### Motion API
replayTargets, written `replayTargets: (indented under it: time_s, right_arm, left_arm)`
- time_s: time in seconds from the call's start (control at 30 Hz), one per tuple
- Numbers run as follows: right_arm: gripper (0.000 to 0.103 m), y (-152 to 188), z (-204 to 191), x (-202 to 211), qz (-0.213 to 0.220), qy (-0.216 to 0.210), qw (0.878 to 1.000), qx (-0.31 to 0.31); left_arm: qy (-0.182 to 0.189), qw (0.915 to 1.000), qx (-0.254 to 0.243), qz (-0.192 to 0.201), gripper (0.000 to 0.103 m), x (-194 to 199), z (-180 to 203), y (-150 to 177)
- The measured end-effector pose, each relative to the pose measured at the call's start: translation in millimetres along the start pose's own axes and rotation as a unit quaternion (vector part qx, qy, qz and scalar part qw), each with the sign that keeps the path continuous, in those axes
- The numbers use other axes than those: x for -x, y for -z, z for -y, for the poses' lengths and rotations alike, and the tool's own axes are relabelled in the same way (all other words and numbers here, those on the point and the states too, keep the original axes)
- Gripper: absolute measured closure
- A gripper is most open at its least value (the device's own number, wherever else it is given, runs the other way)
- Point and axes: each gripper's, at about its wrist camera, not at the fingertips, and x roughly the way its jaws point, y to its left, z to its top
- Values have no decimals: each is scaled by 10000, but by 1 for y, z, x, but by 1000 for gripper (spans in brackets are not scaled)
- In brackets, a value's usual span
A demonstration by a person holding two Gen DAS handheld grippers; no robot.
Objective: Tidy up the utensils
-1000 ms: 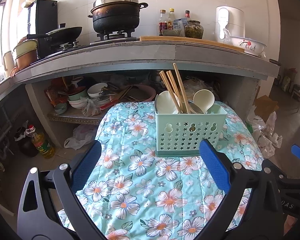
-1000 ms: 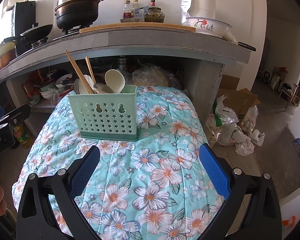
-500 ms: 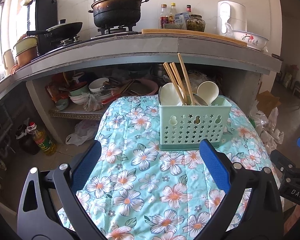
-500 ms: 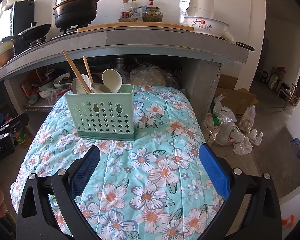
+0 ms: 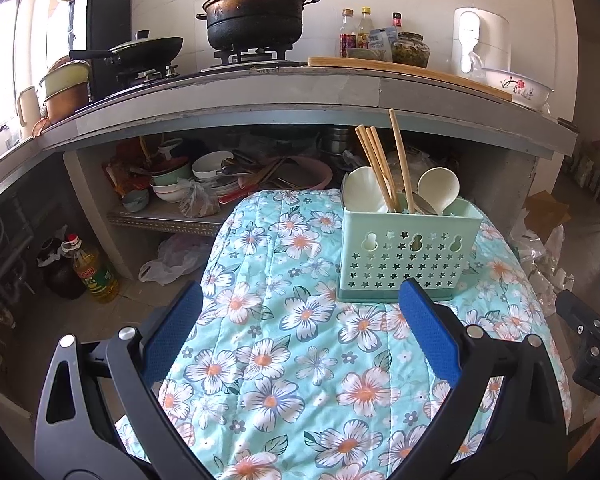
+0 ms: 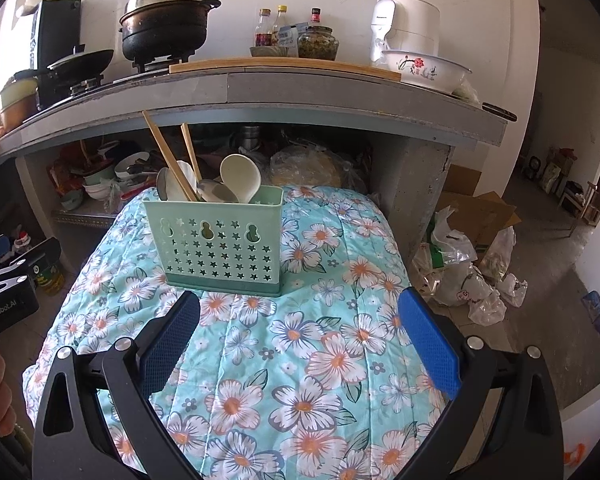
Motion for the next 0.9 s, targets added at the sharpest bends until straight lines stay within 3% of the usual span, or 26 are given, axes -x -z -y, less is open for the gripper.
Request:
replayTargets:
  time_s: [0.9]
  right_arm:
    - [6,0,1,1,-17,-1,10000,-8]
  left_arm:
    - [25,10000,-91,31,8,5,7,-1]
